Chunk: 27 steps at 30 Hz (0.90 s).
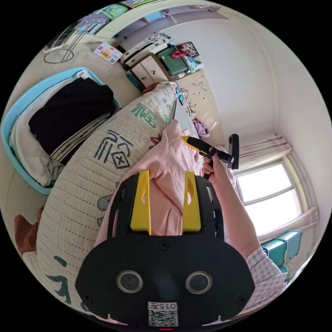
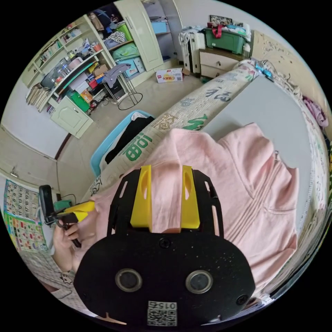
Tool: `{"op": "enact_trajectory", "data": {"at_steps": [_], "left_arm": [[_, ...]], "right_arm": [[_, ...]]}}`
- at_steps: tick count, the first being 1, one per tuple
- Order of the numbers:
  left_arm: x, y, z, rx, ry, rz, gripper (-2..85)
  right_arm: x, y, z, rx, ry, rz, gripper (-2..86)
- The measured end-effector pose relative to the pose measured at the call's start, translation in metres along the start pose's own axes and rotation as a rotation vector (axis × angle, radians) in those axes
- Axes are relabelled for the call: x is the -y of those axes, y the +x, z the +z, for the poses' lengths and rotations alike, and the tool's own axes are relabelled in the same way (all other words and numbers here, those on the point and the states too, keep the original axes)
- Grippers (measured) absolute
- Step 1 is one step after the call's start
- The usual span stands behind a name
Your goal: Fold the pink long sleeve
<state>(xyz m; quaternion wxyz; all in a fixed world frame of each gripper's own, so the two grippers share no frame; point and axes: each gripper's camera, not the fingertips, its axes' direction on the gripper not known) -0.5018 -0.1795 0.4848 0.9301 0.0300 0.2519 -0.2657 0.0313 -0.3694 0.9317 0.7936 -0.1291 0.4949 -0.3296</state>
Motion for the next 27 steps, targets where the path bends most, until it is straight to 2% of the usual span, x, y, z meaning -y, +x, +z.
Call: {"op": "enact_trajectory", "data": {"at_steps": [1, 3, 5, 8, 12, 18, 21, 27], "left_arm": [[0.004, -0.008, -0.001, 0.000, 0.015, -0.021, 11.4], [0.010, -0.020, -0.002, -0.016, 0.027, -0.049, 8.7], [0.015, -0.031, -0.009, -0.004, 0.065, -0.047, 3.9], [0.015, -0.039, -0.026, -0.049, 0.145, -0.055, 0.4], [0.012, -0.042, -0.034, -0.108, 0.177, -0.063, -0.4], [0.009, -0.039, -0.034, -0.010, 0.221, -0.096, -0.7], [0.010, -0.041, -0.028, 0.029, 0.203, -0.124, -0.5], [0.009, -0.014, -0.025, 0.065, 0.204, -0.066, 1.8]], "right_arm": [[0.006, -0.001, 0.007, 0.032, -0.014, 0.002, 10.6], [0.014, -0.007, 0.012, -0.024, -0.027, 0.001, 7.8], [0.021, -0.016, 0.009, -0.100, -0.001, -0.019, 5.2], [0.029, -0.025, 0.004, -0.099, 0.050, -0.011, 3.8], [0.040, -0.040, 0.012, -0.146, 0.058, -0.002, 3.6], [0.047, -0.048, 0.036, -0.186, 0.033, 0.037, 4.3], [0.048, -0.053, 0.056, -0.254, -0.047, -0.024, 5.1], [0.032, -0.068, 0.033, -0.307, -0.003, -0.137, 6.5]]}}
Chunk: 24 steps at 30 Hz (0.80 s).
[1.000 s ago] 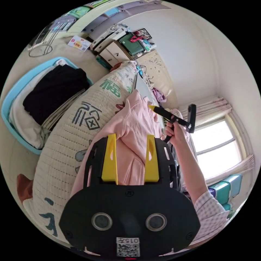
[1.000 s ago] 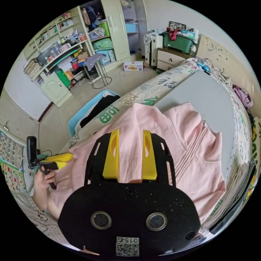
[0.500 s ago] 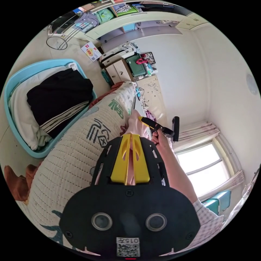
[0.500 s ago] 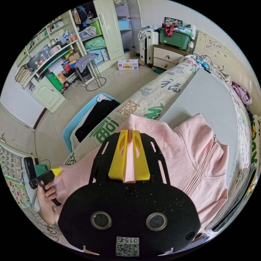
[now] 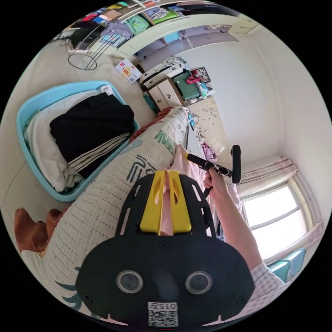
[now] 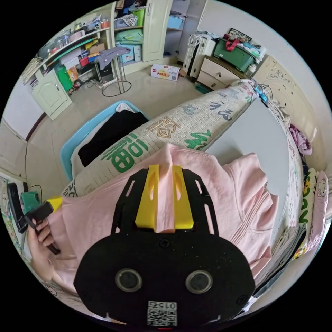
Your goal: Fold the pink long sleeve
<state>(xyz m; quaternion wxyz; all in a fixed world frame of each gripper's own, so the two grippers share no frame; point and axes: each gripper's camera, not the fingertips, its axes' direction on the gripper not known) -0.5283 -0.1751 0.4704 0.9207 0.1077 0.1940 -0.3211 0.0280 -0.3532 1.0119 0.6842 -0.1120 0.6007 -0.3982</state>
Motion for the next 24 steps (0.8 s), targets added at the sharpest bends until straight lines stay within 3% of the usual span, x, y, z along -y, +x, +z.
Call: {"op": "enact_trajectory", "data": {"at_steps": [5, 9, 14, 21, 24], "left_arm": [[-0.012, 0.060, -0.023, 0.118, 0.119, 0.182, 5.2], [-0.022, 0.103, -0.018, -0.031, 0.094, 0.355, 3.1], [-0.068, 0.205, 0.033, -0.372, -0.251, 0.706, 7.6], [-0.205, 0.338, 0.086, -0.365, -0.544, 1.181, 9.5], [-0.260, 0.378, 0.116, -0.243, -0.626, 1.299, 12.8]], "right_arm": [[-0.096, 0.034, -0.082, 0.157, 0.187, 0.038, 6.6], [-0.203, 0.064, -0.135, 0.167, 0.294, 0.118, 6.6], [-0.340, 0.096, -0.160, -0.003, 0.254, 0.320, 6.9], [-0.409, 0.120, -0.135, 0.122, 0.209, 0.424, 10.2], [-0.410, 0.120, -0.125, 0.221, 0.158, 0.359, 10.9]]}}
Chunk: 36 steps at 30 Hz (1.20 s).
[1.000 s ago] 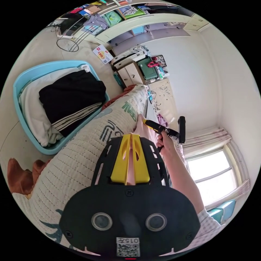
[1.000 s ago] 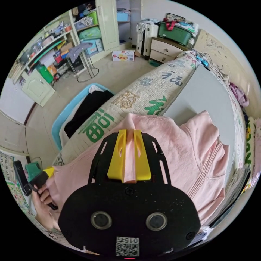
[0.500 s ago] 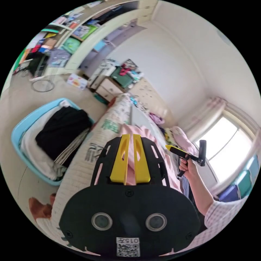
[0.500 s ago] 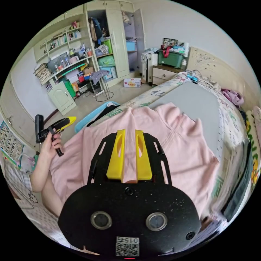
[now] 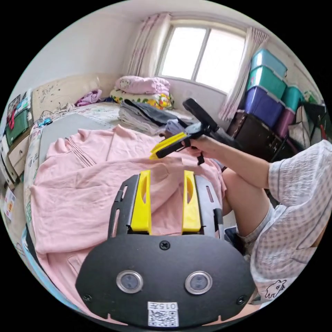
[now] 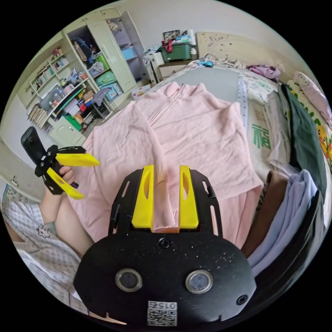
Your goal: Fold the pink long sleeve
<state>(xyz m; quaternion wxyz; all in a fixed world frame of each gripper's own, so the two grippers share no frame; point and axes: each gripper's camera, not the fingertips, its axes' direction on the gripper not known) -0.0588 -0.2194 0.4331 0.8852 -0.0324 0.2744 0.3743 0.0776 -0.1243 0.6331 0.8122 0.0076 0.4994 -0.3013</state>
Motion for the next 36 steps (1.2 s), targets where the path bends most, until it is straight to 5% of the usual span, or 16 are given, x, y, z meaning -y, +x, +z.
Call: {"op": "enact_trajectory", "data": {"at_steps": [10, 18, 36], "left_arm": [[0.071, 0.072, 0.088, 0.109, -0.290, 0.151, 7.6], [0.104, 0.104, 0.082, 0.128, -0.272, 0.191, 2.4], [0.125, 0.144, 0.098, 0.225, -0.377, 0.279, 1.5]], "right_arm": [[0.004, -0.001, 0.003, 0.005, -0.076, -0.026, 5.7], [0.006, -0.024, 0.002, -0.223, -0.063, -0.128, 4.3], [0.009, 0.003, 0.014, -0.174, -0.138, -0.115, 4.7]]}}
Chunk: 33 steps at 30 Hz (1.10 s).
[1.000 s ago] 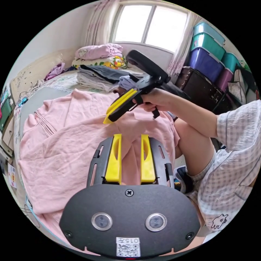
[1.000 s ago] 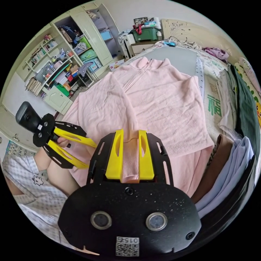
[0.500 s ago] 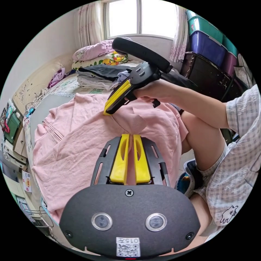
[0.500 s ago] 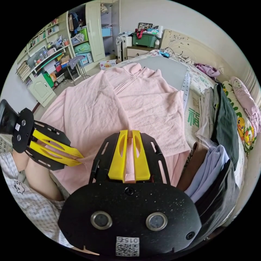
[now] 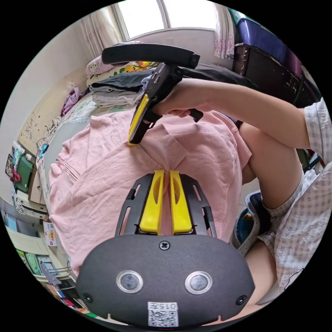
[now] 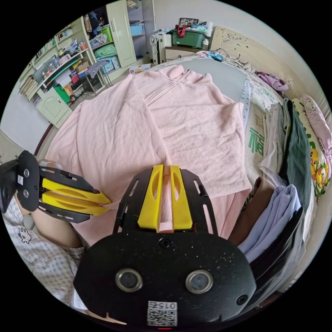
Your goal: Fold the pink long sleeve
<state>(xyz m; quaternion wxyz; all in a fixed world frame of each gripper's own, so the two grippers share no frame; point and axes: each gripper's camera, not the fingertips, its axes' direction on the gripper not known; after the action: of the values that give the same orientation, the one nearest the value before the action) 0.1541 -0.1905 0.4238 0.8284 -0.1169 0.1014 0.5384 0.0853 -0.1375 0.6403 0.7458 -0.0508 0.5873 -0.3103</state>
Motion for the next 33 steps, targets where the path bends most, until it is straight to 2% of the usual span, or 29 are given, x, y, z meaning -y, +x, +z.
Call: {"op": "enact_trajectory", "data": {"at_steps": [3, 6, 8, 13, 19, 23, 25, 27, 33], "left_arm": [[-0.004, -0.004, -0.003, 0.008, 0.008, -0.013, 2.5], [-0.011, -0.025, -0.008, -0.078, 0.021, -0.090, 4.4], [-0.021, -0.045, -0.017, -0.179, 0.076, -0.153, 6.2], [-0.039, -0.060, -0.038, -0.268, 0.214, -0.170, 7.0], [-0.024, -0.034, -0.022, -0.220, 0.148, -0.040, 9.3], [-0.023, -0.024, 0.002, -0.080, 0.024, 0.003, 7.5], [-0.029, -0.029, 0.001, -0.050, 0.034, -0.011, 5.5], [-0.038, -0.042, -0.002, -0.091, 0.049, -0.047, 4.0], [-0.104, -0.125, -0.039, -0.258, 0.323, -0.370, 1.8]], "right_arm": [[-0.002, 0.007, -0.003, 0.031, 0.001, 0.014, 5.7], [-0.008, 0.024, -0.013, 0.131, 0.036, 0.045, 6.7], [-0.018, 0.040, -0.025, 0.166, 0.086, 0.085, 6.7], [-0.040, 0.070, -0.040, 0.161, 0.105, 0.154, 6.0], [-0.056, 0.083, -0.026, 0.231, -0.019, 0.138, 5.7], [-0.062, 0.090, -0.030, 0.315, 0.024, 0.139, 1.4], [-0.064, 0.095, -0.035, 0.383, 0.069, 0.146, 0.7], [-0.068, 0.099, -0.042, 0.419, 0.130, 0.141, 0.5], [-0.083, 0.104, -0.065, 0.401, 0.266, 0.113, 3.7]]}}
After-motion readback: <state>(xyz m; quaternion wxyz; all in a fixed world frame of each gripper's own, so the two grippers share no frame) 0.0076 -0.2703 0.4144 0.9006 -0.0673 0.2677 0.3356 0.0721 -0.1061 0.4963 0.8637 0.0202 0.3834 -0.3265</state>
